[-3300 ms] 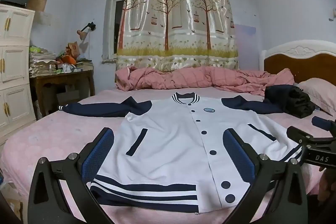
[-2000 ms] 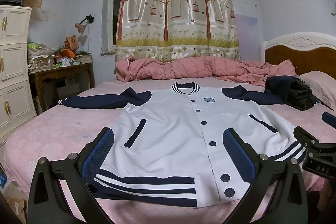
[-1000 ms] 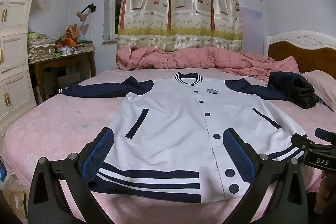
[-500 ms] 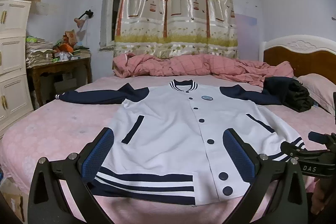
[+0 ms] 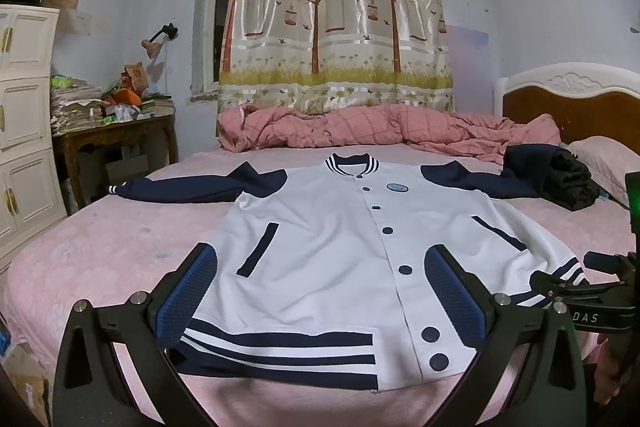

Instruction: Fold large clothes

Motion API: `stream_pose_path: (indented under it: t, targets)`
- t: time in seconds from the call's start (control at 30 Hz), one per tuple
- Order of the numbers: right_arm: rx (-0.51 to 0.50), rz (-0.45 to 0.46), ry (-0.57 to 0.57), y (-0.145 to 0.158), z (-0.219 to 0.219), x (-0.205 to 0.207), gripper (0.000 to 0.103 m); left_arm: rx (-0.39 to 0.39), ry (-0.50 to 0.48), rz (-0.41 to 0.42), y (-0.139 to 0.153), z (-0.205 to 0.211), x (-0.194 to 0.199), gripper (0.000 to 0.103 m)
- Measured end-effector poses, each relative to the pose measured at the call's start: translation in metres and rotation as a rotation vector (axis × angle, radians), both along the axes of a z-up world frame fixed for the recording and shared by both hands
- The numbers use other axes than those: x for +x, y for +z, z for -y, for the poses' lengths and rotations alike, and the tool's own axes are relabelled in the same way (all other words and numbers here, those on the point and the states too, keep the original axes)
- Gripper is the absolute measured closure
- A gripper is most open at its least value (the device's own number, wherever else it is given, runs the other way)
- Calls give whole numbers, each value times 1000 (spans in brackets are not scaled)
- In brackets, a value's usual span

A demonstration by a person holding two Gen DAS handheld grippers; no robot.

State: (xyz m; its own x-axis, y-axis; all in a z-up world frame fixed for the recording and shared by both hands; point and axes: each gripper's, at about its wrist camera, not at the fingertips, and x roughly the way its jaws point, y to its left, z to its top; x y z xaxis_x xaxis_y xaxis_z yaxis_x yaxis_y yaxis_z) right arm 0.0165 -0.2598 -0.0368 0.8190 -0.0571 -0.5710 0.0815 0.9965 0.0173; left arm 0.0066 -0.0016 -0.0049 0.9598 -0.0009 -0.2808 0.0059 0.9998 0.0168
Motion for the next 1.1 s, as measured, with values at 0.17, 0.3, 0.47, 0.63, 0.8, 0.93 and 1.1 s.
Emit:
stream_pose_path:
  t: [0.17, 0.3, 0.47, 0.63, 0.8, 0.93, 1.1]
  targets:
    - [-2, -1, -1, 0, 0, 0, 0, -1, 6, 2, 1, -3, -1, 0]
    - [-1, -4, -2, -1, 0, 0, 0, -4, 4, 4, 2, -4, -1, 0]
    - [-2, -2, -2, -1, 0, 0, 0, -6, 4, 2, 1, -3, -2, 0]
    - [-1, -3, -2, -1, -1, 0, 0, -1, 2, 6, 3, -2, -3, 0]
    - [2, -7, -7, -2, -2, -1, 0, -1, 3, 7, 3, -2, -3, 0]
    - [4, -6, -1, -2, 0, 0, 0, 2, 5, 10, 6, -5, -6, 0]
    - [68, 15, 51, 6, 8, -1, 0, 38, 117, 67, 17, -35, -7, 0]
